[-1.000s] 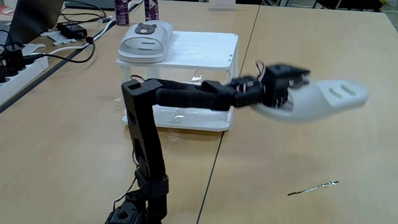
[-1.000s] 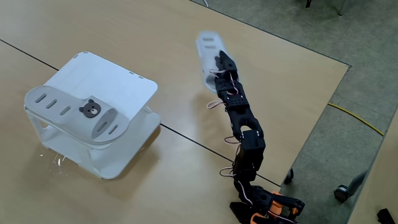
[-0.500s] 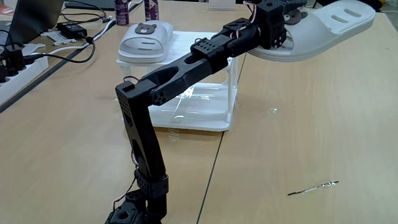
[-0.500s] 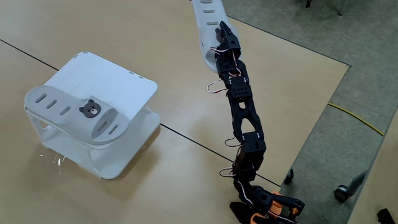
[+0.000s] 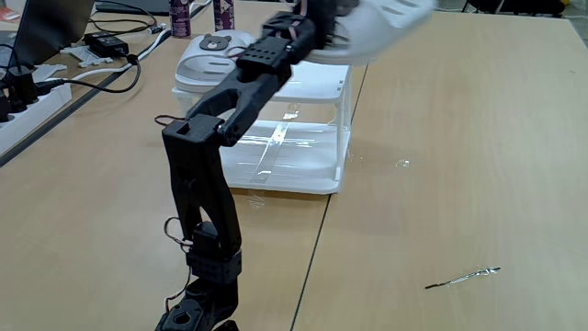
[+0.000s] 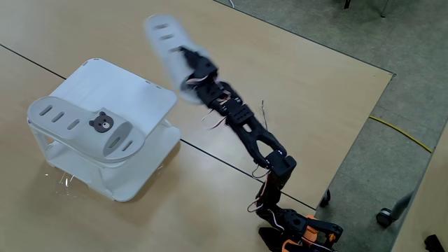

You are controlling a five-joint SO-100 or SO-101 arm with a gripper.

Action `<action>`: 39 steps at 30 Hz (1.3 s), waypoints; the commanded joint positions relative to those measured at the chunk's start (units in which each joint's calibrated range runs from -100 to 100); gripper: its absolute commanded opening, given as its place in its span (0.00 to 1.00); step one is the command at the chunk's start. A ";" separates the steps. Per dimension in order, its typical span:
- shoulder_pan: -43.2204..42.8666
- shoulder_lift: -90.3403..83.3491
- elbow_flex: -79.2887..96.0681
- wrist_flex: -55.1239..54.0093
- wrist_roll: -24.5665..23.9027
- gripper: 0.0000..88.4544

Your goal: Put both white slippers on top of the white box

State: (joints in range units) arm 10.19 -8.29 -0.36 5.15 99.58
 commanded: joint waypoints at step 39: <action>-13.15 44.09 -57.06 -0.58 0.42 0.01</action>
State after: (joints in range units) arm -3.22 38.23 -50.67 5.15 99.58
